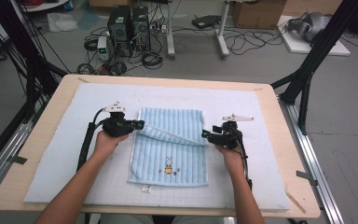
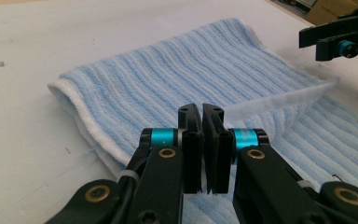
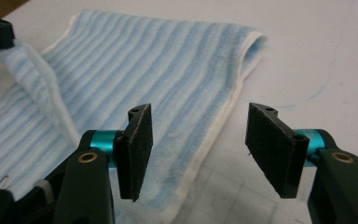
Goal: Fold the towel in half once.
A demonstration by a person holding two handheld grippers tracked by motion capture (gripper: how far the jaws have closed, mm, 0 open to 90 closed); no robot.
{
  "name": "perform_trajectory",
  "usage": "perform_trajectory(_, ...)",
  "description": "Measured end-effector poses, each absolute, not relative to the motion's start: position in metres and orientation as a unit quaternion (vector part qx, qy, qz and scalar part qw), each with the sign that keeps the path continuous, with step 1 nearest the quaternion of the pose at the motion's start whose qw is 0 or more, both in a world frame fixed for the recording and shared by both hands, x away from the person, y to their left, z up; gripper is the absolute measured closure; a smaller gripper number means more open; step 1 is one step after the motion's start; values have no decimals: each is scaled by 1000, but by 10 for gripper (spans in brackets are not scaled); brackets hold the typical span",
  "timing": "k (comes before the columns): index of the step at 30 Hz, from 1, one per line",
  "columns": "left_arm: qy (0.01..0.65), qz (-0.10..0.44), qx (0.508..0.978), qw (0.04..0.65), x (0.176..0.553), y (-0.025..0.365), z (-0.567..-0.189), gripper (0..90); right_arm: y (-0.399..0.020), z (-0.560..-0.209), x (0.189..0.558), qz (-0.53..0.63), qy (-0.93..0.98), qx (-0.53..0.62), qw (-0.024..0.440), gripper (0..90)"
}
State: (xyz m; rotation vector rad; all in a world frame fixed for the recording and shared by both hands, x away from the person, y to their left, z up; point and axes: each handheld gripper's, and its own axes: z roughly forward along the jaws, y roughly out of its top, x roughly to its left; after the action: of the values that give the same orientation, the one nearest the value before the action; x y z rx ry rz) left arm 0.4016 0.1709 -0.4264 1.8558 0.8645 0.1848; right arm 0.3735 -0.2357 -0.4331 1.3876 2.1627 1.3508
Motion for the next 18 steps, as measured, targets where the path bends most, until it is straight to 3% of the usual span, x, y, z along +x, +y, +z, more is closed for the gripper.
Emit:
perform_trajectory(7,369,77,765,522,399,176,-430,861,-235,-431,360,475,758,437,93,418)
perform_trajectory(14,373,76,757,532,396,179,-432,861,-229,-435,349,452,795,392,100,478)
perform_trajectory(16,374,76,754,534,395,179,-432,861,-226,-437,347,435,810,378,111,553)
perform_trajectory(18,374,73,753,536,393,180,-433,861,-225,-438,346,418,820,371,124,719)
